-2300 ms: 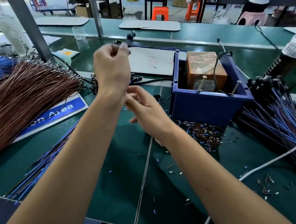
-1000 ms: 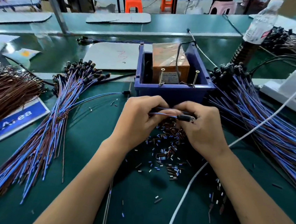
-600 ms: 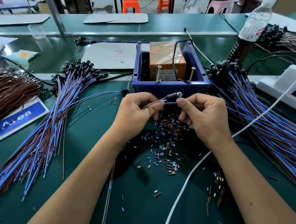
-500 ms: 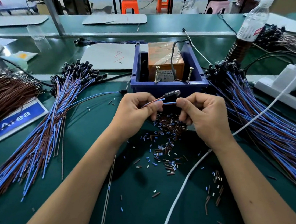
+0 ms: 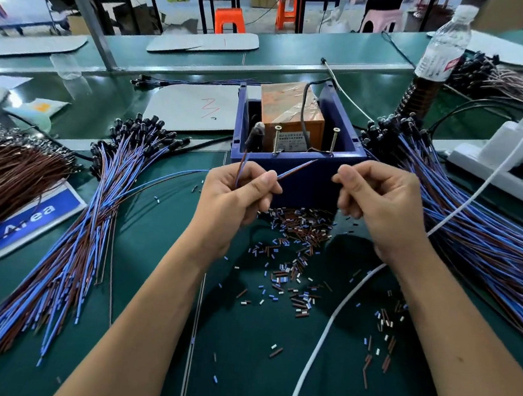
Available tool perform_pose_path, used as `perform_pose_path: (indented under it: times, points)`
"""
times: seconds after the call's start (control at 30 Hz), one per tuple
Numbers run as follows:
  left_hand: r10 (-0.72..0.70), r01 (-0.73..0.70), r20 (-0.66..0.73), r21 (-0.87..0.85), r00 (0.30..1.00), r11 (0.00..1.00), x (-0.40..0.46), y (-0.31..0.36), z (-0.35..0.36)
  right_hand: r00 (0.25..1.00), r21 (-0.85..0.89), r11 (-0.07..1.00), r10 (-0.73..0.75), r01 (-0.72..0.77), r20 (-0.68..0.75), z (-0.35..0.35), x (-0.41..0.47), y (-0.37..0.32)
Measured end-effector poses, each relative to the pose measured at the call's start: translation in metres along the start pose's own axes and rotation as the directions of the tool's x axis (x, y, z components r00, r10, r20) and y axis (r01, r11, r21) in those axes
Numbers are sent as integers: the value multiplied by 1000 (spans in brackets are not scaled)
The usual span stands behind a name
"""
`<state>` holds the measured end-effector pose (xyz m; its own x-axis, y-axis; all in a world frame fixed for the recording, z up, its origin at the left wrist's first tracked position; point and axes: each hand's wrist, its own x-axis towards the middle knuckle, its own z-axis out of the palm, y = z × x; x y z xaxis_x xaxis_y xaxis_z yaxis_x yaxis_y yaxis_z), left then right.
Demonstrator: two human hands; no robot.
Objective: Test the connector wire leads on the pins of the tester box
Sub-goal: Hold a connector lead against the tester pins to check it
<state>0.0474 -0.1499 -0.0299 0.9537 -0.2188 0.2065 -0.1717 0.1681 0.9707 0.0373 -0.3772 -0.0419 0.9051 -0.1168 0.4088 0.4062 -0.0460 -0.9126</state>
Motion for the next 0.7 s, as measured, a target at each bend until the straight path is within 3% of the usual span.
perform_pose_path:
  times: [0.13,0.33,0.4,0.47,0.5,0.57,0.7]
  points:
    - [-35,35,-2,-36,999,999,-2,-2,8,997,-65,998,-11,16,78,18,-8,-1]
    - [-7,8,24,-49,1000,999,-7,-8,28,994,196,979,38,-58,104,45,-20,-5]
    - [110,-106,-22,123,994,987,-8,-11,28,995,238,968,60,-78,85,46,-19,-6]
    - [284,-230,-84,396,955,889,-7,-14,25,996,214,973,78,-87,49,44,-17,-5]
    - [344,-263,-114,442,932,858,-7,-15,24,996,190,978,81,-88,41,43,-17,-4]
    - [376,-292,-152,396,914,871,-8,-14,24,995,126,989,74,-82,67,42,-17,-3]
    - [338,-301,-87,292,937,908,-6,-10,26,984,29,997,67,-73,166,42,-19,-7]
